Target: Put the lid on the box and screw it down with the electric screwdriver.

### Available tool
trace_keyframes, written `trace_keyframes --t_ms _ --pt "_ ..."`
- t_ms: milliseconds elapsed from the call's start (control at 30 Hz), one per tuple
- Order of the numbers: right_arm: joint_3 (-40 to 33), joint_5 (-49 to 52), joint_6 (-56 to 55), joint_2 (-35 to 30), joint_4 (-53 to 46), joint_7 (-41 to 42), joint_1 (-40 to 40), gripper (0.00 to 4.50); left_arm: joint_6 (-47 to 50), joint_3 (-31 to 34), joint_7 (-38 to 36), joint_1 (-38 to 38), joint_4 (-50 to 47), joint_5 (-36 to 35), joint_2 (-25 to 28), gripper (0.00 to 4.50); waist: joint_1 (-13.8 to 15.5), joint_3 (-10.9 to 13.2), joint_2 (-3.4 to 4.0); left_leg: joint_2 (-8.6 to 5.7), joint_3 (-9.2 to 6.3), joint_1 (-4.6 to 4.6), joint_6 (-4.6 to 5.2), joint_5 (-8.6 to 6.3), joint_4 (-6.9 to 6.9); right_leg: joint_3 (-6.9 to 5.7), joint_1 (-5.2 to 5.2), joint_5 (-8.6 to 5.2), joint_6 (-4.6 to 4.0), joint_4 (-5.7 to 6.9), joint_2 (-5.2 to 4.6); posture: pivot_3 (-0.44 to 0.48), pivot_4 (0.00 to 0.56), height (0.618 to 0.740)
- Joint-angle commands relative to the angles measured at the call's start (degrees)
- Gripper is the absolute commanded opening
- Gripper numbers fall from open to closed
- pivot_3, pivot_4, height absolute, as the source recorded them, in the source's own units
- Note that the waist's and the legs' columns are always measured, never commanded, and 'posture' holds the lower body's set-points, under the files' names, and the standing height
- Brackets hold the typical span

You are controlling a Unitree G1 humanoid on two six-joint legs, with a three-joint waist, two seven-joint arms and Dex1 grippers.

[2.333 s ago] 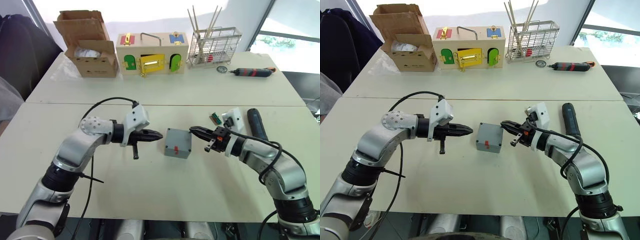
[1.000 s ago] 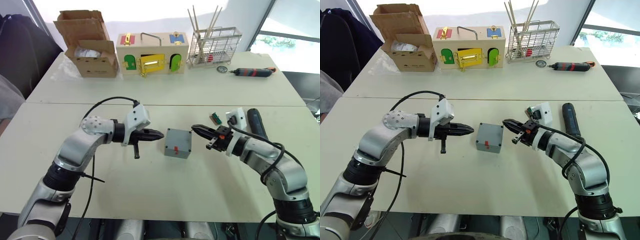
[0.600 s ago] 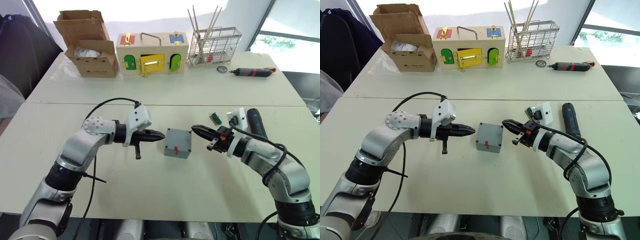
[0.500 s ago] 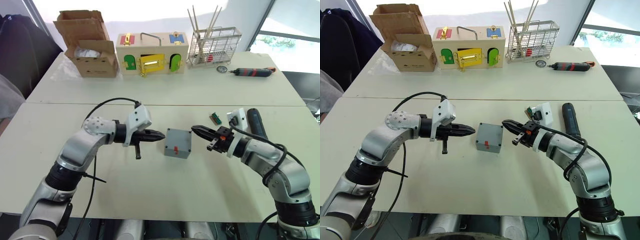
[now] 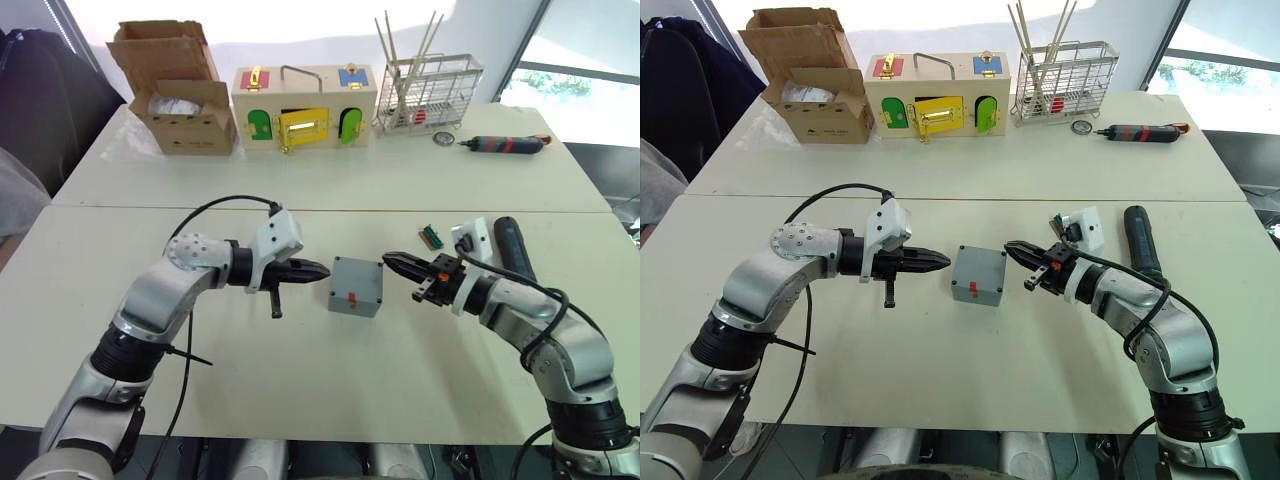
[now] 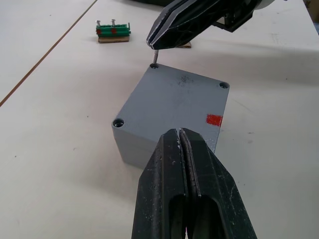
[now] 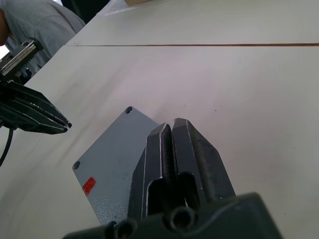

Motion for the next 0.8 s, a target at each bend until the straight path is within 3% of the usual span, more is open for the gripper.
trace_keyframes --t_ms 33,733,800 --pt "0.26 -0.14 -0.83 0.42 -0.49 0.36 -0.65 0.08 -0.81 0.81 0.26 -0.55 -1.13 -0.19 0.17 0.00 0.01 0.00 0.00 0.00 0.00 0.00 0.00 0.00 0.00 0.00 0.00 0.00 0.00 0.00 0.00 0.000 0.150 0.731" --pt "2.15 -2.70 -1.81 0.45 1.38 1.07 -2.17 0.08 -1.10 0.73 0.80 -0.60 -0.79 -0.23 -0.12 0.00 0.00 0.00 0.00 0.00 0.00 0.00 -0.03 0.01 0.00 0.00 -0.01 0.00 0.00 0.00 0.00 0.000 0.150 0.731" --pt "2.22 -3.11 -1.88 0.23 1.32 1.21 -2.21 0.61 -1.26 0.71 0.73 -0.60 -0.63 -0.17 -0.11 0.00 0.00 0.00 0.00 0.00 0.00 0.00 -0.02 0.01 0.00 0.00 -0.01 0.00 0.00 0.00 0.00 0.000 0.150 0.731"
